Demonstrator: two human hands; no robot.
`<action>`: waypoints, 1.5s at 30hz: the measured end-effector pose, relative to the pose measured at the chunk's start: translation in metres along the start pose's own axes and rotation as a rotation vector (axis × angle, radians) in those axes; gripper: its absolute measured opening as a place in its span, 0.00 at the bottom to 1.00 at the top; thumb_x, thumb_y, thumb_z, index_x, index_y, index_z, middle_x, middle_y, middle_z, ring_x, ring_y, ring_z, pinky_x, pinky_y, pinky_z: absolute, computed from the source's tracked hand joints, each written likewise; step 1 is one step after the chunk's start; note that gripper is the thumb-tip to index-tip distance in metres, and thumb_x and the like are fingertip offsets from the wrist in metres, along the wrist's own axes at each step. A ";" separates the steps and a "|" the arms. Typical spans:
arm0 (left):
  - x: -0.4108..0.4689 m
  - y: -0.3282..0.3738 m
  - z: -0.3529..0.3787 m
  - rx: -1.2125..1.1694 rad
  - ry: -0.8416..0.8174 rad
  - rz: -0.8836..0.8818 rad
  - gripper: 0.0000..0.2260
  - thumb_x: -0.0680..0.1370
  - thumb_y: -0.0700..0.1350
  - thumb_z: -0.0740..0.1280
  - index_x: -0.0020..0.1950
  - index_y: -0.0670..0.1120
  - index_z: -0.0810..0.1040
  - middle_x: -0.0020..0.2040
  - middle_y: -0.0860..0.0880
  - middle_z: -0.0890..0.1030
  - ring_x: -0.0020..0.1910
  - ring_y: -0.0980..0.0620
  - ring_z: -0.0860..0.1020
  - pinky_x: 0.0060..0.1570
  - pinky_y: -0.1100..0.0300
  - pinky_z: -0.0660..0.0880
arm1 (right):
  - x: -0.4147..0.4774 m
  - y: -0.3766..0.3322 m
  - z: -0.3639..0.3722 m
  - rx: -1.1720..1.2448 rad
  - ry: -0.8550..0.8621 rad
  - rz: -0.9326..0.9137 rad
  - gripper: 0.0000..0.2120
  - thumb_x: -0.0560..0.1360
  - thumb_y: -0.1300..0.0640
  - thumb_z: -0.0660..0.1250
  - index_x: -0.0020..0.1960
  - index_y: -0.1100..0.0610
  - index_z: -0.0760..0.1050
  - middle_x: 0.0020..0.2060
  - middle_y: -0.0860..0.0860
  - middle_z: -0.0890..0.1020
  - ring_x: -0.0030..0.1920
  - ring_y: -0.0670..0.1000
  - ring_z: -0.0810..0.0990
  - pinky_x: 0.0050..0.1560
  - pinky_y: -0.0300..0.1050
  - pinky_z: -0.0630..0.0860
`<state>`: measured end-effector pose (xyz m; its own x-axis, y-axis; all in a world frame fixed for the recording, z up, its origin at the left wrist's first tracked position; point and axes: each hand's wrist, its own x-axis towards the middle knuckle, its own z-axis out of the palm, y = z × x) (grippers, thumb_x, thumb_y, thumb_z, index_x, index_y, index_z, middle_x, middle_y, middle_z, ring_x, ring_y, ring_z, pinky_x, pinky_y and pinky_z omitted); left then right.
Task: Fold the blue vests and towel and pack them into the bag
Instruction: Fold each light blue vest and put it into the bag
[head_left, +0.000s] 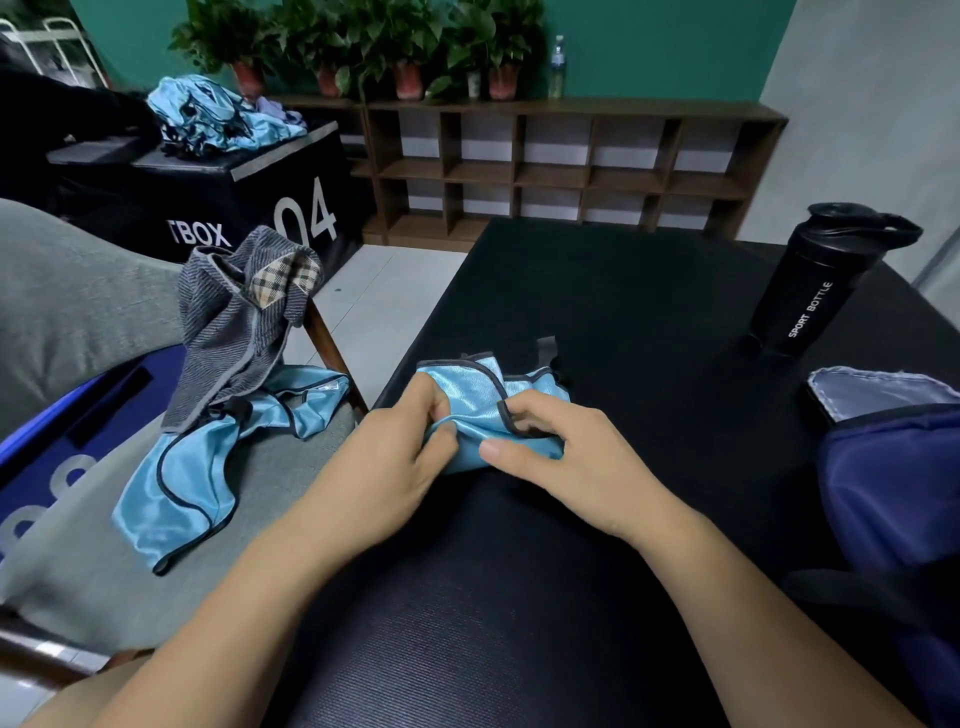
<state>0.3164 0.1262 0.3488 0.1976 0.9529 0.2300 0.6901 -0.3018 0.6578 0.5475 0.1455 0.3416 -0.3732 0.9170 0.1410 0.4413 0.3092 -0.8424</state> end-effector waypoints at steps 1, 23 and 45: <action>0.000 -0.001 0.000 -0.007 0.005 -0.013 0.07 0.85 0.47 0.63 0.49 0.52 0.67 0.32 0.47 0.76 0.31 0.49 0.72 0.37 0.49 0.72 | 0.000 0.001 0.000 -0.019 -0.012 0.017 0.18 0.72 0.31 0.74 0.58 0.35 0.79 0.59 0.35 0.83 0.64 0.36 0.79 0.68 0.44 0.75; 0.005 0.003 -0.012 -0.304 0.184 -0.209 0.09 0.78 0.54 0.76 0.55 0.55 0.81 0.47 0.56 0.87 0.45 0.55 0.84 0.48 0.57 0.79 | 0.009 0.002 -0.005 0.108 0.325 0.070 0.28 0.81 0.36 0.66 0.53 0.64 0.76 0.45 0.63 0.77 0.40 0.58 0.74 0.46 0.62 0.75; 0.010 -0.015 0.016 0.199 0.146 -0.426 0.14 0.83 0.62 0.64 0.53 0.52 0.75 0.51 0.52 0.74 0.50 0.49 0.75 0.48 0.53 0.69 | 0.013 0.030 0.005 -0.330 0.452 0.248 0.10 0.79 0.45 0.70 0.44 0.47 0.71 0.31 0.47 0.76 0.33 0.50 0.76 0.34 0.51 0.74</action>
<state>0.3193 0.1411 0.3297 -0.2214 0.9721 0.0780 0.8108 0.1390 0.5685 0.5524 0.1657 0.3154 0.1246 0.9654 0.2291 0.7271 0.0683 -0.6831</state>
